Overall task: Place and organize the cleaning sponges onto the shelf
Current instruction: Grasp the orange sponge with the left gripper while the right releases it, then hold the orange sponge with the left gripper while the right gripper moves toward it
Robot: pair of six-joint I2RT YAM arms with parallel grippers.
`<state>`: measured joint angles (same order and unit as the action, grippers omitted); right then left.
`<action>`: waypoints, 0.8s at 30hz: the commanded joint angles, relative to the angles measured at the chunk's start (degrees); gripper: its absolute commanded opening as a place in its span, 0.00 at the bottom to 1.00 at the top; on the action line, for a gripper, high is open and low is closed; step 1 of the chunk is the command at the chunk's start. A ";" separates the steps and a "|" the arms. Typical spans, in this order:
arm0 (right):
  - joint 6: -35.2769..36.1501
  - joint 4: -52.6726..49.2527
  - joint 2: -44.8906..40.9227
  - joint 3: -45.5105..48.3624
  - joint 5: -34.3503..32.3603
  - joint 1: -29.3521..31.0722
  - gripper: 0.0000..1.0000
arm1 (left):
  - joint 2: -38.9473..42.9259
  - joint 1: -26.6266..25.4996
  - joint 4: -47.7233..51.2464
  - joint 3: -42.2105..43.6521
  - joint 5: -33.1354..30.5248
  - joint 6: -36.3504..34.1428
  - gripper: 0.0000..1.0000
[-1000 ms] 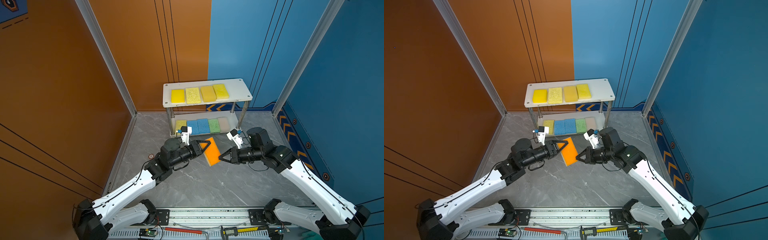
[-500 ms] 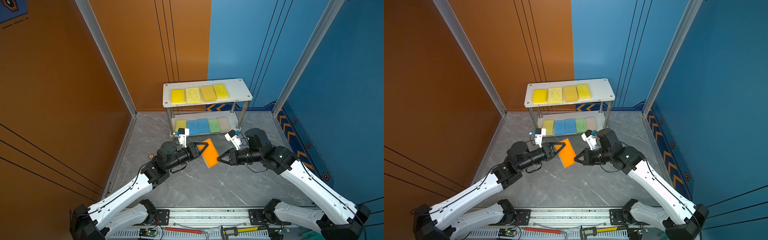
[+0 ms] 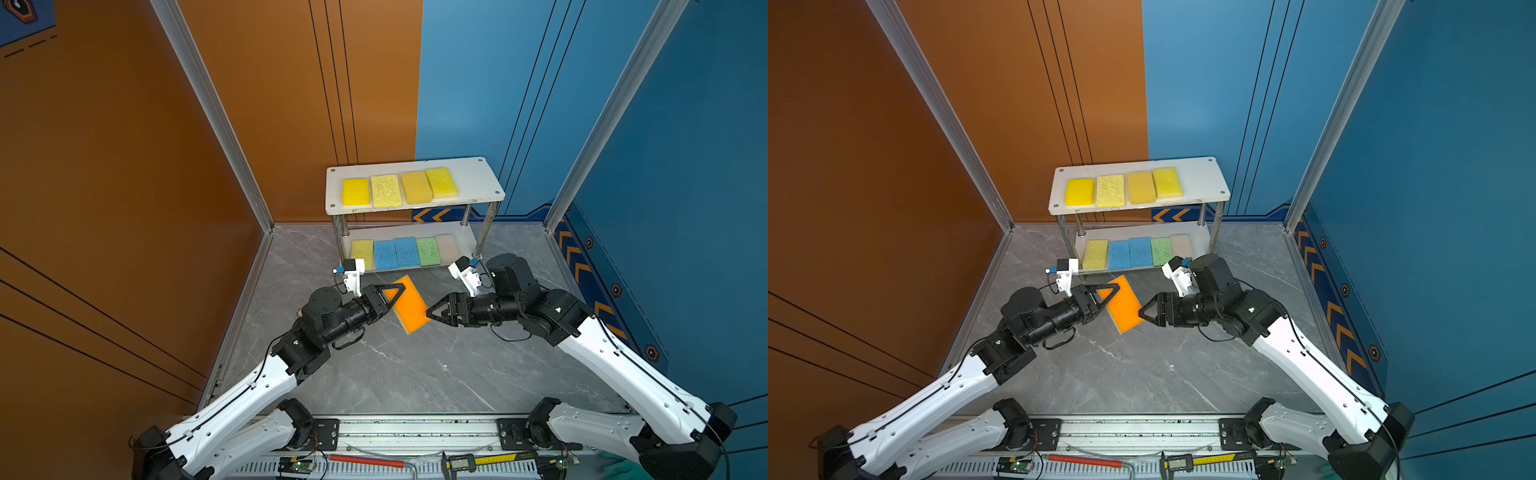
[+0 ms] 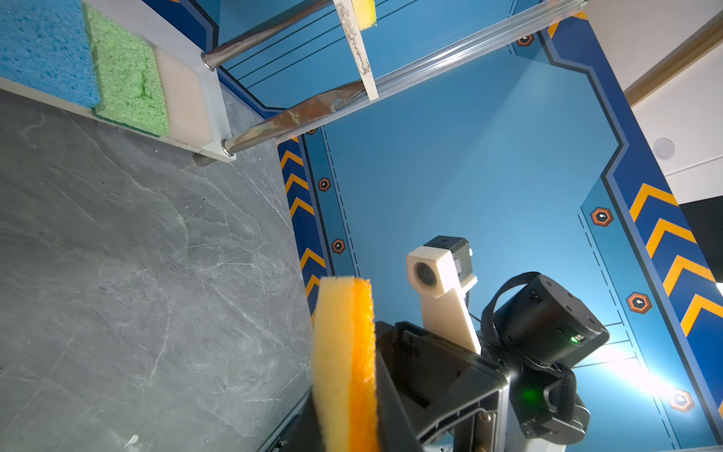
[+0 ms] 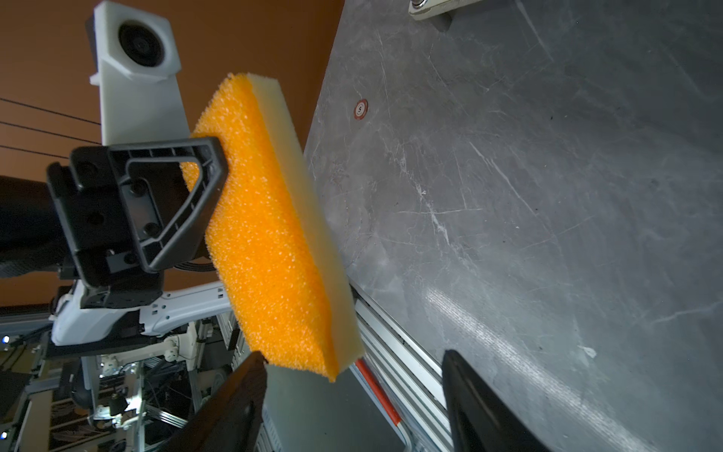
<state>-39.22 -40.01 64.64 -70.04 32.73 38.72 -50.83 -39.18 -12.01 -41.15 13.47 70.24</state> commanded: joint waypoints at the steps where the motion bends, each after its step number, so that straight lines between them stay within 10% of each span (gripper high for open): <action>1: -0.14 0.27 0.14 -2.25 -1.00 -1.16 0.82 | 1.75 1.73 -0.32 1.73 -2.97 3.77 0.16; 2: -0.47 0.81 0.03 -2.44 -0.75 -1.79 0.99 | 2.12 2.40 -1.33 2.49 -3.69 5.28 0.16; 24: -24.86 35.53 4.00 4.11 11.79 -8.05 1.00 | 7.76 3.79 -9.01 8.70 -23.63 22.87 0.15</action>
<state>-58.65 -13.15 67.90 -67.61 42.35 30.79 -43.70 -34.76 -19.14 -32.99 -6.61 92.07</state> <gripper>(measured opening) 0.999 0.158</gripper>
